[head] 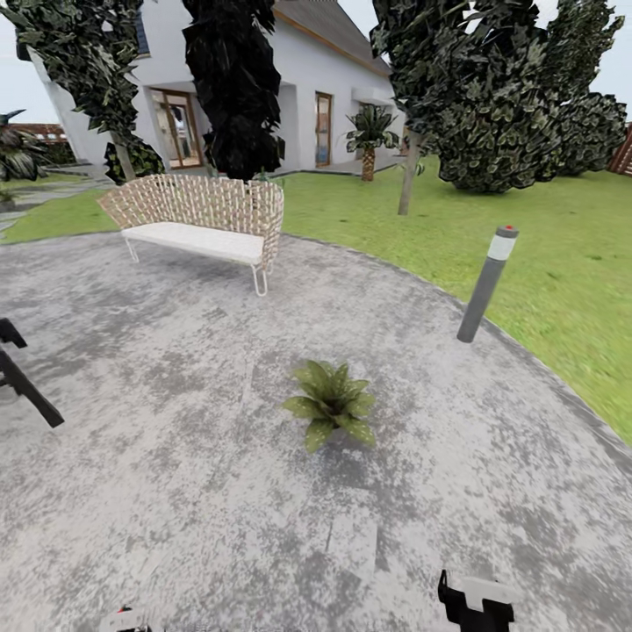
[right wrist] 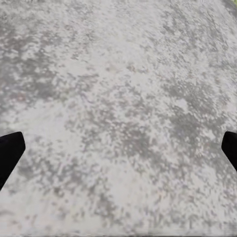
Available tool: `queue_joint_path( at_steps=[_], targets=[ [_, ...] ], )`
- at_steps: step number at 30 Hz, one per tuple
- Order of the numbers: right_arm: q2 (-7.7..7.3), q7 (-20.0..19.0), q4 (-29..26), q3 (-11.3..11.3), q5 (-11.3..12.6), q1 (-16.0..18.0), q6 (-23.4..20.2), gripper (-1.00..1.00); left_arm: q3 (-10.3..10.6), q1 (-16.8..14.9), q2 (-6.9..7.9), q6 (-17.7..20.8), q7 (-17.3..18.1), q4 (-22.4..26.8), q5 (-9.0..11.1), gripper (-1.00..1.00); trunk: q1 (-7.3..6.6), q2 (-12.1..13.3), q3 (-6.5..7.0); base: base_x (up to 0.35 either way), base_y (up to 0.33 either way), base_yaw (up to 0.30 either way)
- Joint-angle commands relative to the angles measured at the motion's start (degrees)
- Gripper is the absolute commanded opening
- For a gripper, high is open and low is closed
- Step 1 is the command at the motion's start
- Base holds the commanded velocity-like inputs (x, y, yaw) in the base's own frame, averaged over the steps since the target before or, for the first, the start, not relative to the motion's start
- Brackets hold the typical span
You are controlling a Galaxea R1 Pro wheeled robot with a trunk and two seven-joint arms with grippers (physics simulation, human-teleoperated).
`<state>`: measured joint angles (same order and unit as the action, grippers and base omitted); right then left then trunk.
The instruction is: Pick up the pesticide atomizer in the garden and spray insectifuge to fully cover both potted plants in the garden.
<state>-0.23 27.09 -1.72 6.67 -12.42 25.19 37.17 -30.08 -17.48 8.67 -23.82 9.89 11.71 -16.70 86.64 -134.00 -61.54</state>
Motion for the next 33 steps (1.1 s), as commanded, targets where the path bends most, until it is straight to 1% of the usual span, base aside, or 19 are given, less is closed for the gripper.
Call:
queue_joint_path(
  at_steps=[1,4,8,18,33],
  targets=[
    [0.01,0.24,0.05,0.5,-0.58,0.03,0.18,1.0,-0.51,-0.03,0.01,-0.17,0.31,-0.09,-0.35,-1.0,-0.02,-0.02,0.0,-0.028,0.327,0.217],
    [0.02,0.25,0.05,0.52,-0.56,0.03,0.18,1.0,-0.51,0.48,0.03,-0.17,0.31,0.05,-0.16,-1.0,-0.02,-0.02,0.15,0.069,0.328,0.233],
    [0.05,0.25,0.05,0.46,-0.52,0.03,0.18,1.0,-0.51,1.32,0.03,-0.18,0.35,0.55,-0.01,-1.0,-0.02,-0.02,0.36,0.218,0.276,0.234],
    [0.22,0.16,0.12,0.45,-0.51,-0.13,0.18,1.0,-0.28,1.48,-0.02,-0.26,0.42,0.43,-0.08,-1.0,-0.02,-0.02,1.0,0.252,0.253,0.21],
    [0.4,0.16,0.12,0.45,-0.5,-0.25,0.18,1.0,-0.33,1.48,0.0,-0.26,0.43,0.51,0.0,-1.0,-0.02,-0.02,2.03,0.089,0.333,0.184]
  ],
)
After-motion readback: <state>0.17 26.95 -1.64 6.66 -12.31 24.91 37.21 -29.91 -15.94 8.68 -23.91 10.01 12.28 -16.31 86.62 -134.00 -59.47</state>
